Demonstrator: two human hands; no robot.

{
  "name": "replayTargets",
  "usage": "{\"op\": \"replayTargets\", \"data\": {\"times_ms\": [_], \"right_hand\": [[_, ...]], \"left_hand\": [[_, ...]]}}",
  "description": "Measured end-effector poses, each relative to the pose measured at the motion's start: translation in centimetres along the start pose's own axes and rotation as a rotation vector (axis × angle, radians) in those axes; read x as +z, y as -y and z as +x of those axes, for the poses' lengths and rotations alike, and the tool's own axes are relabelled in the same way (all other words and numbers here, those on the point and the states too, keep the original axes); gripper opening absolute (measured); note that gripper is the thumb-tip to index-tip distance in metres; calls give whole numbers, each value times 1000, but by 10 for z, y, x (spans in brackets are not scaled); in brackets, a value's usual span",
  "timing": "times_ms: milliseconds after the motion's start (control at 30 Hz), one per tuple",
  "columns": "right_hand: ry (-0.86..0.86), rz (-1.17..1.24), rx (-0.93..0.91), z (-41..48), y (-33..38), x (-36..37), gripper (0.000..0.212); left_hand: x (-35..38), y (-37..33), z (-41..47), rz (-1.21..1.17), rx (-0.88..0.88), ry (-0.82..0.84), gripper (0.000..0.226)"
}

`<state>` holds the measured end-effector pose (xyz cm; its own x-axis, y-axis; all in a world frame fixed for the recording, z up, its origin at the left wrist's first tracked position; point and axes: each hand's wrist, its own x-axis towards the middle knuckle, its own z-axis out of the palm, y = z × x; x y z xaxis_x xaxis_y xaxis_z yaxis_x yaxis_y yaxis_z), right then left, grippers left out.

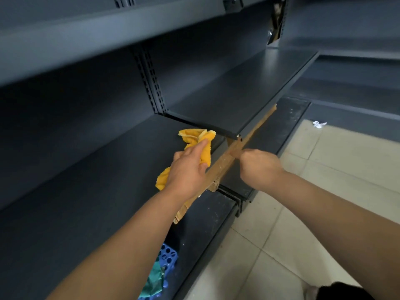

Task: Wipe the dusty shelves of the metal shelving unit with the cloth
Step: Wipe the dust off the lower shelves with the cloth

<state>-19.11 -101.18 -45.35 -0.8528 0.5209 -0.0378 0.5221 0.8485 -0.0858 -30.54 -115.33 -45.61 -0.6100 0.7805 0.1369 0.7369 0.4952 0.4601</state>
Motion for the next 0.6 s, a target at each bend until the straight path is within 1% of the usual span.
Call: {"op": "replayTargets", "data": {"times_ms": [67, 133, 200, 267, 367, 433, 500, 567, 600], "right_hand": [[4, 12, 45, -1, -19, 3, 51], [17, 35, 85, -8, -39, 3, 56], [32, 50, 127, -17, -60, 2, 58], [23, 50, 165, -26, -80, 4, 57], [32, 65, 205, -35, -108, 15, 57], [53, 84, 214, -36, -123, 26, 56], [74, 115, 210, -33, -135, 39, 55], [96, 141, 199, -27, -144, 52, 52], [105, 148, 192, -22, -149, 58, 52]], "left_hand": [[6, -14, 8, -44, -24, 2, 68], [18, -35, 17, -93, -19, 29, 69], [41, -60, 20, -139, -5, 97, 67], [80, -77, 21, -221, -65, 177, 58], [136, -83, 21, -601, -343, 285, 32], [159, -74, 27, -677, -563, 303, 22], [175, -62, 32, -768, -772, 271, 24], [186, -51, 39, -839, -874, 230, 25], [191, -49, 44, -863, -888, 224, 24]]}}
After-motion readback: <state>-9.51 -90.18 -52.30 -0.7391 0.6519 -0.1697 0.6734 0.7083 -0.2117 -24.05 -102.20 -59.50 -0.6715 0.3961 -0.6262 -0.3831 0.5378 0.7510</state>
